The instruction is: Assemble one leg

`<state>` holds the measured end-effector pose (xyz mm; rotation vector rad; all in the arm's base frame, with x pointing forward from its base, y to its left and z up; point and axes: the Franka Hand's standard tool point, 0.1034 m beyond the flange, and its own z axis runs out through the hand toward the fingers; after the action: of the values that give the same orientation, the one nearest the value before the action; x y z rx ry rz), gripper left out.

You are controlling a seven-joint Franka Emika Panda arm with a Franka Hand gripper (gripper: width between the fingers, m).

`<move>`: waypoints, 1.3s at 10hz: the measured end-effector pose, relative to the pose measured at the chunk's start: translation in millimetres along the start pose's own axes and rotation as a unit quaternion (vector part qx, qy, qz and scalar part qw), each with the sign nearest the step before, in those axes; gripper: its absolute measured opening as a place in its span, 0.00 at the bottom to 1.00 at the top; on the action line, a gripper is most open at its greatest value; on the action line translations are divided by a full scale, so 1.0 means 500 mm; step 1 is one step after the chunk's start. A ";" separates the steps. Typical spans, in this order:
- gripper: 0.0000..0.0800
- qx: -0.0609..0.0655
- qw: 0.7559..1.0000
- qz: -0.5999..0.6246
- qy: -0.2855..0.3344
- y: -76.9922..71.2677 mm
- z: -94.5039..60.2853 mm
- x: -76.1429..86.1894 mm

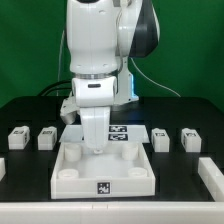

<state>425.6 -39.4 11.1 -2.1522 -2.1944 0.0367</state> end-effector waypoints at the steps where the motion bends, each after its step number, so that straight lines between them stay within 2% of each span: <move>1: 0.08 0.000 1.000 0.000 0.000 0.000 0.000 0.000; 3: 0.08 -0.002 1.000 0.010 0.002 0.010 0.002 0.010; 5: 0.08 -0.008 1.000 0.026 0.007 0.033 0.003 0.054; 7: 0.08 -0.008 1.000 0.013 0.015 0.071 0.001 0.103; 9: 0.08 -0.030 0.999 0.003 0.024 0.101 0.001 0.141; 13: 0.08 -0.038 0.999 0.019 0.033 0.128 0.002 0.191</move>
Offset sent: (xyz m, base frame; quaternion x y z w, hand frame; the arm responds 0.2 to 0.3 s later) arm 0.0185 0.0295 -0.0068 0.0037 0.0169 0.0219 0.9996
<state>487.5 57.4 9.2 -2.2016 -2.1530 -0.1156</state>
